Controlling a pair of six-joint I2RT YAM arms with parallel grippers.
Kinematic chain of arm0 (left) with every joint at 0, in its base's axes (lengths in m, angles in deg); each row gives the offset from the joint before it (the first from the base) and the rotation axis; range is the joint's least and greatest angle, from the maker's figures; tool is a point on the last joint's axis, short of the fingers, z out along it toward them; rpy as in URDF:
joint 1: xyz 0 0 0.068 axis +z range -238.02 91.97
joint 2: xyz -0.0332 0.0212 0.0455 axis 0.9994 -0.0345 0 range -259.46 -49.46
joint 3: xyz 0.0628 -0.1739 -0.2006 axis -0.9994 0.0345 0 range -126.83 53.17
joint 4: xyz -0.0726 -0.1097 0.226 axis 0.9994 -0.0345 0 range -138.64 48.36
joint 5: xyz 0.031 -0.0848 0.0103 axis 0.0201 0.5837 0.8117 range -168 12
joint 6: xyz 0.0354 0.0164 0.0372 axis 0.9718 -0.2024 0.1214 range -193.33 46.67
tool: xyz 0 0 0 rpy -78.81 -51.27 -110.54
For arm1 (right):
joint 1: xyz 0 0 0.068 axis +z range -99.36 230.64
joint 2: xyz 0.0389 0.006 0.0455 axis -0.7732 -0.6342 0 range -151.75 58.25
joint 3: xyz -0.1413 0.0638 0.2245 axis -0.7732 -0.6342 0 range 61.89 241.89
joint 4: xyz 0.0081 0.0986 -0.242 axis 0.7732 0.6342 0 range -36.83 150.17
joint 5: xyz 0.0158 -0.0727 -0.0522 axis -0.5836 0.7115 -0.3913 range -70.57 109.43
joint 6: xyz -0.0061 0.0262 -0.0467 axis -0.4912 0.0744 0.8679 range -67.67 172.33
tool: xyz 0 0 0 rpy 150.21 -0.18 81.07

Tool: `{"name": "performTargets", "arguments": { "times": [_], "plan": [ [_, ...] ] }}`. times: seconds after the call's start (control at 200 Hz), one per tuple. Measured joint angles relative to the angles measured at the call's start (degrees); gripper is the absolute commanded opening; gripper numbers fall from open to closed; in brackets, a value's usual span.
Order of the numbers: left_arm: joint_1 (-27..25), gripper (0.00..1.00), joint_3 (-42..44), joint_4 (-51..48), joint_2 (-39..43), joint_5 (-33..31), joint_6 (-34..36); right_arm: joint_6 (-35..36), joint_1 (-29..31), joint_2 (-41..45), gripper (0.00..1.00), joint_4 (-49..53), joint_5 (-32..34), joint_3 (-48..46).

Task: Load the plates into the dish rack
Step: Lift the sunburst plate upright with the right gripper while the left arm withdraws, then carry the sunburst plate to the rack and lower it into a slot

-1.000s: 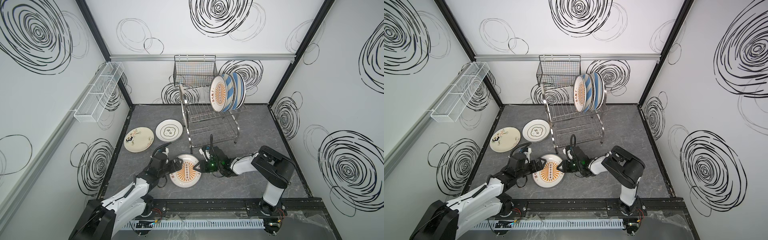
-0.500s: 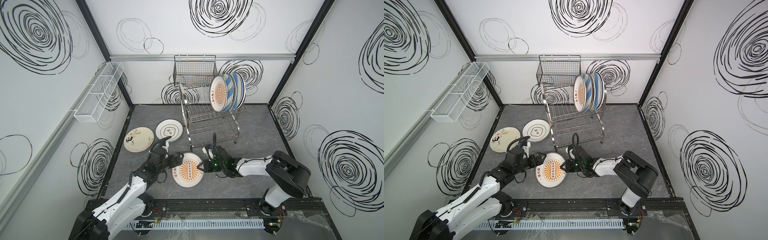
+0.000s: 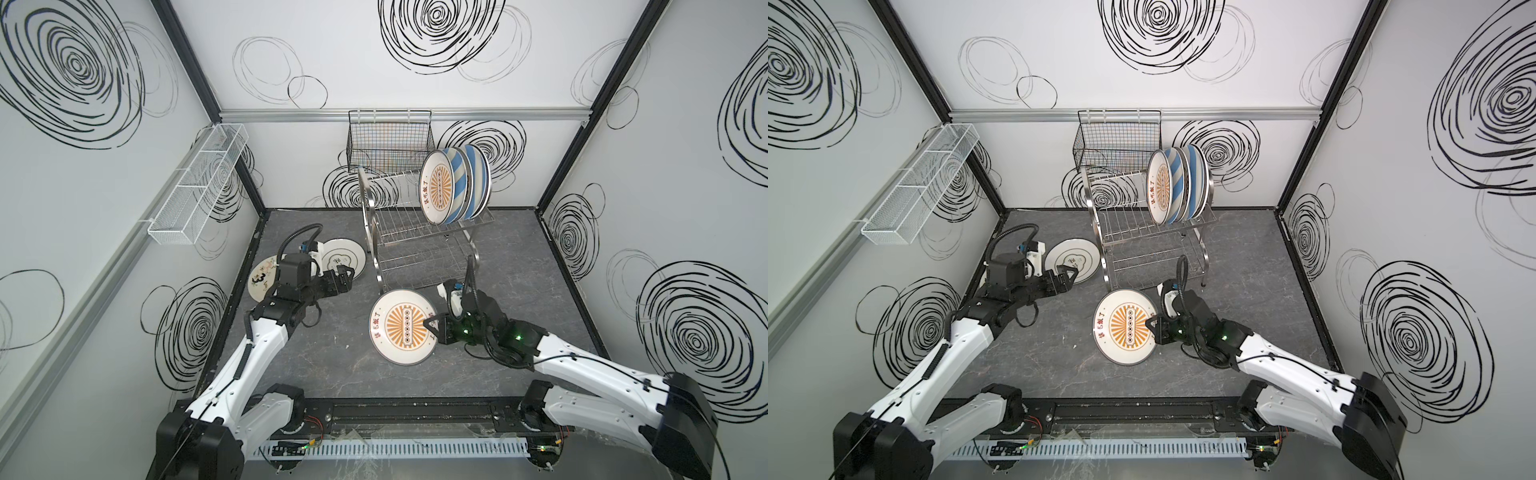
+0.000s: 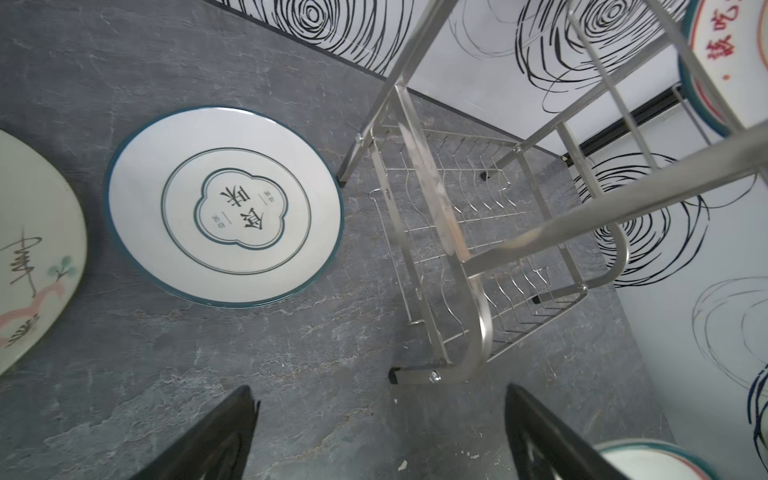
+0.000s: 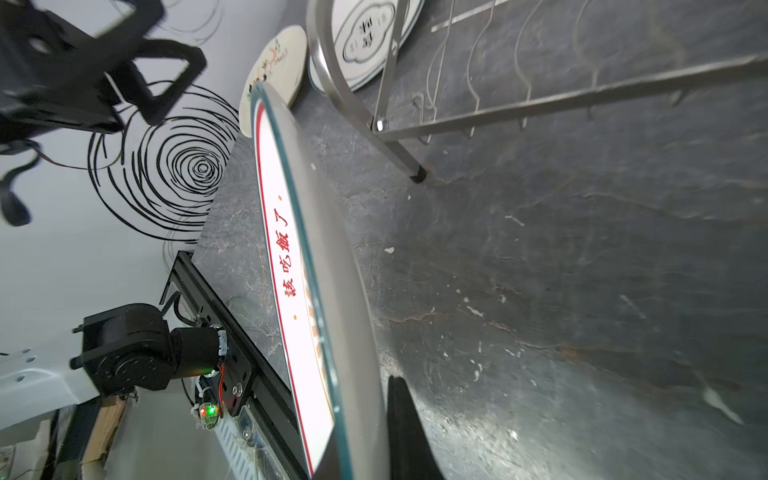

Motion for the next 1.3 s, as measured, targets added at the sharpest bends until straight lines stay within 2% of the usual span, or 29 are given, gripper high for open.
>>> {"name": "performTargets", "arguments": {
  "times": [0.125, 0.295, 0.435, 0.595, 0.906, 1.171, 1.301],
  "plan": [
    [2.3, 0.96, 0.0, -0.7, -1.4, 0.7, 2.1, 2.4, -1.6, 5.8, 0.0, 8.7, 4.1, 7.7],
    [2.6, 0.96, 0.5, -0.2, -1.9, 2.6, 2.8, 6.3, -3.0, 6.1, 0.0, 16.1, 9.5, 22.1],
    [2.7, 0.96, 0.9, 0.0, -2.3, 3.9, 2.8, 10.3, -3.5, 1.6, 0.0, 21.2, 13.0, 34.8],
    [2.8, 0.96, 1.8, 1.1, -2.2, 4.9, 2.8, 14.9, -3.7, -8.2, 0.0, 25.2, 20.0, 50.3],
    [3.5, 0.96, 2.4, 1.0, -1.6, 5.1, 2.8, 24.5, -3.4, -26.1, 0.0, 21.4, 34.6, 66.8],
    [3.9, 0.96, 2.5, 0.9, -0.6, 3.9, 2.9, 31.9, -3.2, -33.9, 0.0, 10.9, 49.2, 68.9],
    [4.1, 0.96, 2.5, 0.8, -0.6, 3.8, 2.9, 34.4, -3.2, -37.0, 0.0, 6.3, 53.8, 70.3]
  ]
}}
